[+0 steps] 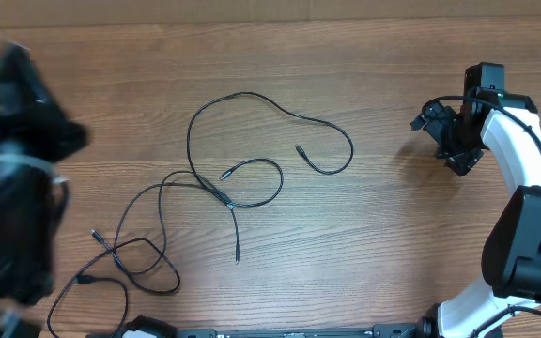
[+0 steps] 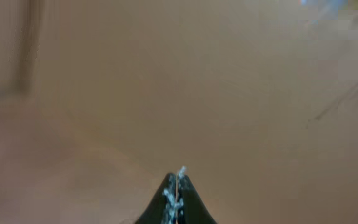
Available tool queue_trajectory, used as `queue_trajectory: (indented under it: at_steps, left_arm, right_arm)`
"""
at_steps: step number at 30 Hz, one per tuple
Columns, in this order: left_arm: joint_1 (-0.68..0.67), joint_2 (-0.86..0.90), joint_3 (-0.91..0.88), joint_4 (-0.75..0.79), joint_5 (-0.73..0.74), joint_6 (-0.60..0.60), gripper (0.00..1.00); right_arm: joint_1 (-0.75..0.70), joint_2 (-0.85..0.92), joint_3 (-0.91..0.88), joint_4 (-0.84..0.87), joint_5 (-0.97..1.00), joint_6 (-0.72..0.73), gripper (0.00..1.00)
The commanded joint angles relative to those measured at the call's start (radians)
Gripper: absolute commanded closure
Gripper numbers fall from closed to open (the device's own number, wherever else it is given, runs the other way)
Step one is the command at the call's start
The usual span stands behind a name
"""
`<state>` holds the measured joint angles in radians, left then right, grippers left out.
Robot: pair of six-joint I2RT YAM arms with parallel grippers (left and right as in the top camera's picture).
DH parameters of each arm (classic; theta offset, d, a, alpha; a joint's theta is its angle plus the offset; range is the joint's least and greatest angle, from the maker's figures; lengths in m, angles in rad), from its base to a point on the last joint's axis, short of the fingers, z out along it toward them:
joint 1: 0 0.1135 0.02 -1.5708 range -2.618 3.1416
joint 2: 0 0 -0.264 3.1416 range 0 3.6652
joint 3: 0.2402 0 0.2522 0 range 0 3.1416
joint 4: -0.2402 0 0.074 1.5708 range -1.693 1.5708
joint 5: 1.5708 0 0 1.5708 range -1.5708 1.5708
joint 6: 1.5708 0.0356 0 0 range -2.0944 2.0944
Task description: Untangle cables
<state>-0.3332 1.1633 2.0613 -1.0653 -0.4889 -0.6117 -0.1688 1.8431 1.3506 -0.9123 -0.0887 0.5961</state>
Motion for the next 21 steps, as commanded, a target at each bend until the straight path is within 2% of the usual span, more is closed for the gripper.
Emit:
queue_trajectory:
  at_steps: [1,4,7,8,9,13,17,21]
  left_arm:
    - [-0.001,0.085,-0.009,-0.211,0.007,-0.132,0.96]
    - [-0.001,0.158,-0.031,-0.428,-0.004,-0.322,0.93]
    - [-0.001,0.243,-0.067,-0.615,-0.009,-0.527,0.80]
    - [-0.001,0.267,-0.092,-0.624,-0.009,-0.535,0.74]
    - [-0.001,0.287,-0.123,-0.624,0.013,-0.520,0.55]
    - [-0.001,0.359,-0.280,-0.624,0.033,-0.603,0.46]
    - [0.013,0.407,-0.430,-0.621,-0.012,-0.824,0.32]
    - [0.036,0.418,-0.565,-0.618,-0.017,-1.014,0.24]
  right_arm:
    - [-0.001,-0.008,-0.003,0.004,0.013,0.002,0.00]
    - [-0.001,-0.008,-0.003,0.004,0.013,0.002,0.00]
    - [-0.001,-0.008,-0.003,0.004,0.013,0.002,0.00]
    - [-0.001,-0.008,-0.003,0.004,0.013,0.002,0.00]
    - [-0.001,-0.008,-0.003,0.004,0.013,0.002,0.00]
    - [-0.001,-0.008,-0.003,0.004,0.013,0.002,0.00]
    - [-0.001,-0.008,-0.003,0.004,0.013,0.002,0.00]
    - [-0.001,-0.008,-0.003,0.004,0.013,0.002,0.00]
